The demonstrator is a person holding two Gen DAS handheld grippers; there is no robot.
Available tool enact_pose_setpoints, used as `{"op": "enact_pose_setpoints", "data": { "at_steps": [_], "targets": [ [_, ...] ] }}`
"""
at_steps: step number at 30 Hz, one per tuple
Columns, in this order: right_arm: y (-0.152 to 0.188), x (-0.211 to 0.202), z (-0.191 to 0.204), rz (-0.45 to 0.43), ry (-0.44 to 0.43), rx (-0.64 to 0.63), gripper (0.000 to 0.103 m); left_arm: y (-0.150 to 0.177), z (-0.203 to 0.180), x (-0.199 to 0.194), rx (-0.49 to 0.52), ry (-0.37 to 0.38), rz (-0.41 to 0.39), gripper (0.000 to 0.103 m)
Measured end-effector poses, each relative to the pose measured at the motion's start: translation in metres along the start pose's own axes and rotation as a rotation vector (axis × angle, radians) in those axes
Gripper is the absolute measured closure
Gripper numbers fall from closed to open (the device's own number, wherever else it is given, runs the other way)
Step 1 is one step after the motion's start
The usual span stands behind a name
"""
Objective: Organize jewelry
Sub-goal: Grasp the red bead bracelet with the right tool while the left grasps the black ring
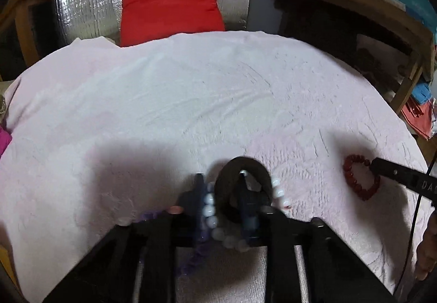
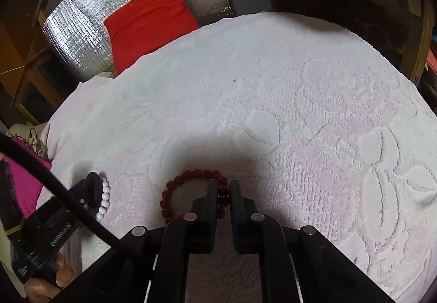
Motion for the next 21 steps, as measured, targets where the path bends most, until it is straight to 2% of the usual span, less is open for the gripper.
{"op": "enact_pose_setpoints", "data": {
  "at_steps": [5,13,21],
  "targets": [
    [-0.005,-0.009,-0.002,-0.022,-0.028,0.013,0.094,-0.003,-0.008,-0.019,0.007,0.024,-0.040,0.093],
    [-0.018,-0.037,0.001,-0.073,-0.152,0.069,0.094,-0.011,0.000,-0.069,-0.047,0.077,-0.108,0.093],
    [-0.013,-0.060,0.001,-0.043,-0.250,0.105,0.094,0.018,0.008,-0.103,-0.015,0.119,-0.053,0.093]
  ]
}}
Point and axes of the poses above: each gripper's, at about its wrist camera, not at the fingertips, and x roughly the way its jaws point, z to its left, y to its underside, the point moved 4 cm from there along x, roughly the way its jaws point, and after that the axes turned 12 degrees about -z, right-handed, at the moved point
